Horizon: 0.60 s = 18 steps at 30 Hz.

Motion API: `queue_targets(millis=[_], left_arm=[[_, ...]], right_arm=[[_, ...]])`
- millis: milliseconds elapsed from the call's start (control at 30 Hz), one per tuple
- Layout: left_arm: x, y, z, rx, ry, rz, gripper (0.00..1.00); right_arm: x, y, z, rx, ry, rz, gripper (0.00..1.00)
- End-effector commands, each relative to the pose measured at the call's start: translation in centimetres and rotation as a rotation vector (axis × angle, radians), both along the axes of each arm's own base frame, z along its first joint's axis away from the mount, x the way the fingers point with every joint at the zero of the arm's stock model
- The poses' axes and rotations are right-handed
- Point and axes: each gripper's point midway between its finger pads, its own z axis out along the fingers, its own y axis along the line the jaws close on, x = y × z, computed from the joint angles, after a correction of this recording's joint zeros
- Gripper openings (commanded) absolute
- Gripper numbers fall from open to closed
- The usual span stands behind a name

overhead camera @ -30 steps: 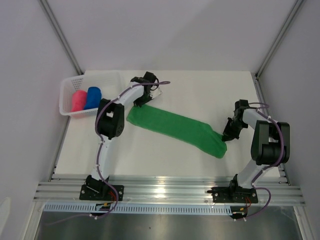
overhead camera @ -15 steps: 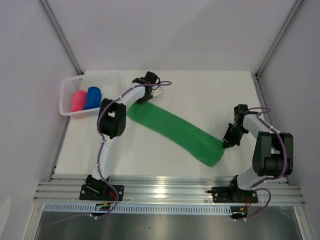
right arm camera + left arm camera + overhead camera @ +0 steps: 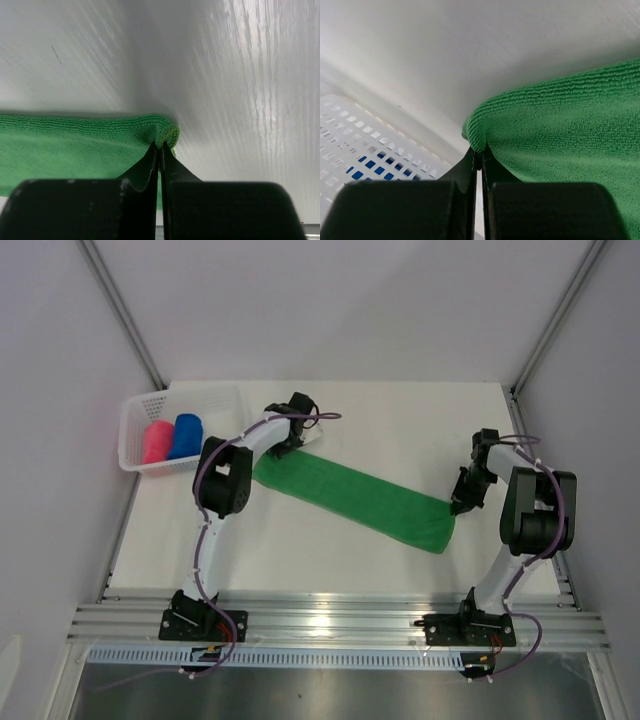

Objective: Roll the towels
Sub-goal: Fold the towel

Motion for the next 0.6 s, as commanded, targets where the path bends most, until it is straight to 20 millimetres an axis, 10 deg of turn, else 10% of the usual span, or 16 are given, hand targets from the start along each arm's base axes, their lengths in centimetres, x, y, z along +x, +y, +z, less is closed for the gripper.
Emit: queue_targets(millis=[0, 567], left_arm=[[0.3, -0.1, 2.3, -0.040, -0.050, 0.022, 0.01], [-0.2, 0.5, 3.2, -0.067, -0.050, 0.076, 0.11]], right_arm=[[3.3, -2.4, -0.6, -0.094, -0.051, 0.041, 0.00], [9.5, -4.5, -0.9, -0.136, -0.131, 0.062, 0.03]])
